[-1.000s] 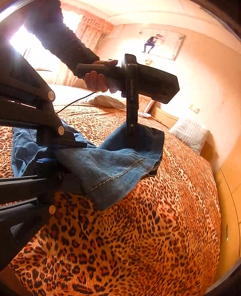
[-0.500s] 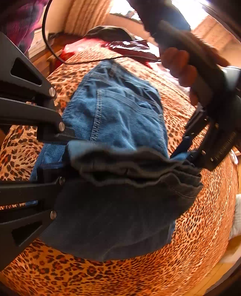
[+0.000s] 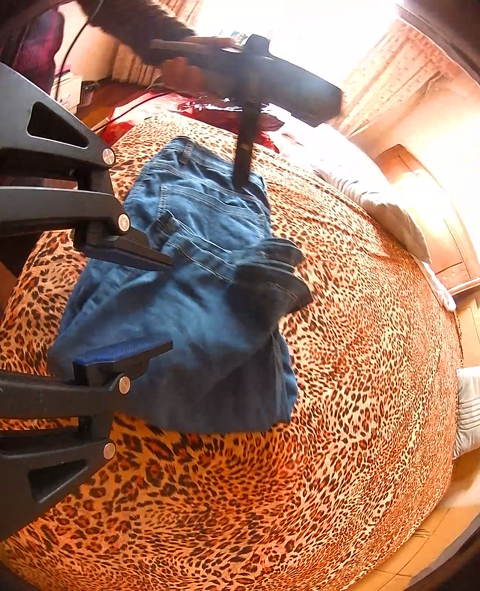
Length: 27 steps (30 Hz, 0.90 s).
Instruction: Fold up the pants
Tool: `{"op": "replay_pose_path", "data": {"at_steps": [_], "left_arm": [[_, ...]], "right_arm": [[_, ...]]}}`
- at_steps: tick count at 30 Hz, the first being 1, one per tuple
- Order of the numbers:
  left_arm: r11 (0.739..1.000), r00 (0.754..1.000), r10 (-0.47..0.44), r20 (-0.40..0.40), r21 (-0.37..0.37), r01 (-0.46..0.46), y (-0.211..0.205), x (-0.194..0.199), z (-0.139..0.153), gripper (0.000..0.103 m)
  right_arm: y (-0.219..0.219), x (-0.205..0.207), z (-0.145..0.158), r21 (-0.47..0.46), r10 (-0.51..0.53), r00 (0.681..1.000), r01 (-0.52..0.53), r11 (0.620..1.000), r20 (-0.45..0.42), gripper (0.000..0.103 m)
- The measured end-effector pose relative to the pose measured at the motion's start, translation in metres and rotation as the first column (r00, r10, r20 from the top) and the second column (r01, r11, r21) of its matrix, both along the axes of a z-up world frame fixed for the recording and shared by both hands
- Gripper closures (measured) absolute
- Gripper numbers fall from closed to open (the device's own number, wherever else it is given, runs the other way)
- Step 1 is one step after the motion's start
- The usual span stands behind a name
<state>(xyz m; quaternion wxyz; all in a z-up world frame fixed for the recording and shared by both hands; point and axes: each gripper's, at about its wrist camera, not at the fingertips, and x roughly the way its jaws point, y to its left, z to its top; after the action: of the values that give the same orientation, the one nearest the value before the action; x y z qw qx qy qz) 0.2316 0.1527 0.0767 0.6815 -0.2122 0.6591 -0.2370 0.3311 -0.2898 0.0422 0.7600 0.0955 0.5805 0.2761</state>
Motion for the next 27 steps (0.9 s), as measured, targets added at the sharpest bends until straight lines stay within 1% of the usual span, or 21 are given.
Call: {"op": "replay_pose_path", "data": {"at_steps": [1,4,6,9,12,13,14,15,17,19,20,21,22,23,25,26,27], "left_arm": [[1.000,1.000,0.025,-0.011,-0.008,-0.026,-0.006,-0.015,-0.004,0.029],[0.993,0.991,0.122,-0.057,0.015,-0.121,-0.026,-0.053,-0.021,0.029],[0.975,0.970,0.221,-0.098,0.022,-0.220,-0.039,-0.070,-0.035,0.029],[0.933,0.918,0.360,-0.164,0.036,-0.359,-0.059,-0.084,-0.056,0.029],[0.884,0.865,0.467,-0.182,0.065,-0.464,-0.078,-0.087,-0.067,0.029],[0.868,0.850,0.497,-0.176,0.085,-0.490,-0.083,-0.087,-0.069,0.027],[0.851,0.836,0.525,-0.160,0.101,-0.515,-0.085,-0.086,-0.068,0.022],[0.837,0.823,0.548,-0.151,0.100,-0.539,-0.088,-0.084,-0.067,0.016],[0.798,0.785,0.603,-0.141,0.095,-0.595,-0.089,-0.081,-0.063,0.015],[0.756,0.744,0.653,-0.141,0.059,-0.652,-0.085,-0.085,-0.058,0.016],[0.734,0.723,0.676,-0.142,0.042,-0.678,-0.085,-0.085,-0.056,0.021],[0.717,0.707,0.694,-0.136,0.039,-0.696,-0.087,-0.085,-0.053,0.034],[0.711,0.701,0.701,-0.128,0.047,-0.702,-0.091,-0.084,-0.051,0.040],[0.705,0.695,0.708,-0.125,0.063,-0.706,-0.097,-0.084,-0.050,0.049],[0.688,0.679,0.725,-0.114,0.070,-0.722,-0.106,-0.087,-0.046,0.055],[0.681,0.673,0.732,-0.105,0.080,-0.728,-0.110,-0.089,-0.043,0.061],[0.678,0.671,0.735,-0.099,0.083,-0.730,-0.113,-0.092,-0.042,0.062]], "right_arm": [[-0.004,0.009,0.000,0.012,0.015,1.000,-0.015,1.000,0.001,0.063],[-0.008,0.038,-0.002,0.042,0.108,0.994,-0.109,0.993,0.015,0.056],[-0.007,0.051,-0.005,0.071,0.185,0.982,-0.187,0.980,0.027,0.056],[-0.006,0.064,-0.013,0.112,0.296,0.954,-0.299,0.948,0.041,0.056],[-0.009,0.078,-0.020,0.114,0.383,0.923,-0.385,0.916,0.048,0.056],[-0.011,0.084,-0.021,0.115,0.401,0.915,-0.404,0.908,0.050,0.056],[-0.012,0.088,-0.021,0.118,0.414,0.909,-0.417,0.901,0.050,0.056],[-0.014,0.096,-0.023,0.122,0.422,0.905,-0.425,0.897,0.048,0.056],[-0.015,0.110,-0.027,0.133,0.429,0.903,-0.430,0.893,0.036,0.054],[-0.013,0.121,-0.030,0.153,0.435,0.900,-0.434,0.888,0.023,0.052],[-0.011,0.127,-0.032,0.162,0.441,0.897,-0.438,0.884,0.020,0.052],[-0.009,0.131,-0.033,0.170,0.448,0.894,-0.444,0.880,0.016,0.052],[-0.006,0.134,-0.035,0.175,0.456,0.890,-0.451,0.875,0.012,0.052],[-0.002,0.138,-0.037,0.179,0.465,0.885,-0.459,0.870,0.009,0.052],[0.008,0.144,-0.038,0.183,0.484,0.875,-0.477,0.860,0.006,0.052],[0.014,0.147,-0.038,0.188,0.497,0.868,-0.489,0.852,0.005,0.052],[0.020,0.149,-0.039,0.191,0.509,0.861,-0.501,0.844,0.004,0.052]]}}
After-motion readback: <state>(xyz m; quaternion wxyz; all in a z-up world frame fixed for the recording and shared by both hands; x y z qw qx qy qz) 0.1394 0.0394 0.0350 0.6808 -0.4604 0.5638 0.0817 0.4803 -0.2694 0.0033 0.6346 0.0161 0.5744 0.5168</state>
